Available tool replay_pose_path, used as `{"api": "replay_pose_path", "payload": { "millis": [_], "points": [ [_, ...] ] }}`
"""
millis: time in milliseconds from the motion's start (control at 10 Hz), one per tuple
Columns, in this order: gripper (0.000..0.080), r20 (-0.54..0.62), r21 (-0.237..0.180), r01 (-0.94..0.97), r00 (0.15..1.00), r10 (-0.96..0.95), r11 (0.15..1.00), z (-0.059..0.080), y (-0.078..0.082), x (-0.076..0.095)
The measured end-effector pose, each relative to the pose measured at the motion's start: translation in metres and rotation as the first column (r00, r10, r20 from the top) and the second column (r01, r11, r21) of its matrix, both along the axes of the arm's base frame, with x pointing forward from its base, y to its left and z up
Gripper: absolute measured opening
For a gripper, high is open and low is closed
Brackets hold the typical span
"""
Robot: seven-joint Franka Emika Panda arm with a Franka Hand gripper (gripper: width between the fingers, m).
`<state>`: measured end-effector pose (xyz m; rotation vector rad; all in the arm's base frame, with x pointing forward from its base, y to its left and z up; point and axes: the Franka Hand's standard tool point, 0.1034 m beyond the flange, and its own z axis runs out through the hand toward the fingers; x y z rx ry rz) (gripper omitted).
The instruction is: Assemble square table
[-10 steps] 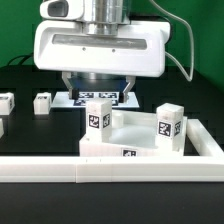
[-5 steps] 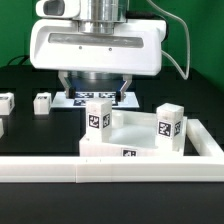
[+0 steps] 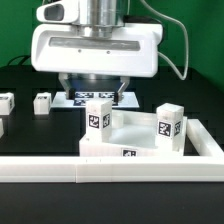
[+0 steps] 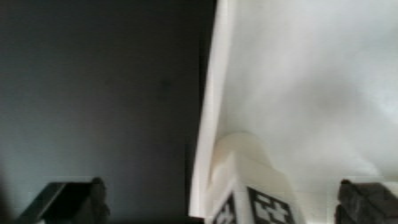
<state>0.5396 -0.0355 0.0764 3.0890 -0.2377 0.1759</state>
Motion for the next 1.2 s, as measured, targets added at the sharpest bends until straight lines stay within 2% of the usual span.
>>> {"api": "replay_pose_path", "payload": {
  "millis": [400,800,1200],
  "points": [
    [0.0649,-0.014,-0.030,0.024,1.000,-0.025,0.999,-0.024,-0.012,-0.012],
    [0.0649,-0.018,-0.031,0.029,0.999,-0.029,0.999,-0.026,-0.011,-0.013],
    [0.0649,-0.017,0.017,0.114,0.993,-0.114,0.993,-0.030,-0.019,-0.019]
  ]
}}
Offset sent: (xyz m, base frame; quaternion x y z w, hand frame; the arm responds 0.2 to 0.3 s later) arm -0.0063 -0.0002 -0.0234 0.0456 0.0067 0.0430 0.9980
